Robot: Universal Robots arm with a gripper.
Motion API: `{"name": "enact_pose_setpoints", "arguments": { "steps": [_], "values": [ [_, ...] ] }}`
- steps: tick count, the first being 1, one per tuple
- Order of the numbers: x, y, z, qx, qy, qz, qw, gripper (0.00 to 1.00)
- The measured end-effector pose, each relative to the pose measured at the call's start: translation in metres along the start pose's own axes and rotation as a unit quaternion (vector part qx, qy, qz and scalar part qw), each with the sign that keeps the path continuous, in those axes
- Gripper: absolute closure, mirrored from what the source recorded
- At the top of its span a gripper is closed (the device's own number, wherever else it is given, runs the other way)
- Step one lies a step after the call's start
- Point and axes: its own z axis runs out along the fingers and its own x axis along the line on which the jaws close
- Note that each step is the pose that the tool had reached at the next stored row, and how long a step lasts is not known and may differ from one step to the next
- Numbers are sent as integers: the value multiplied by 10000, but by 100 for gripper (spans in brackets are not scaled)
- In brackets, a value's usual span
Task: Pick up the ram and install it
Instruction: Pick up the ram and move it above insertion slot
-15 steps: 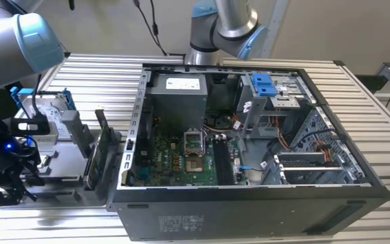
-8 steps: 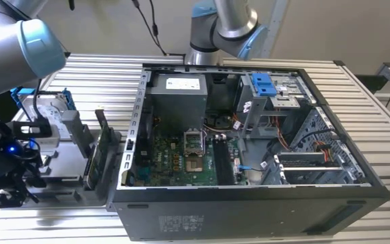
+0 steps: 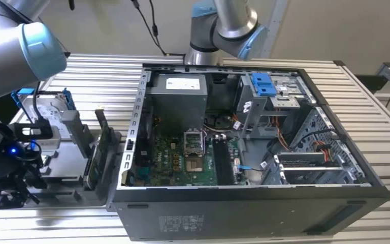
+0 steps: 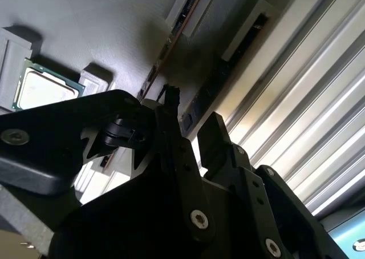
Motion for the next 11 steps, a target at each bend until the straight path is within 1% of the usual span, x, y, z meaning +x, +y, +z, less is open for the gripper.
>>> {"name": "enact_pose_setpoints", "arguments": {
  "steps": [11],
  "values": [
    [1, -1, -12, 1, -1, 0, 10000, 58]
  ]
}}
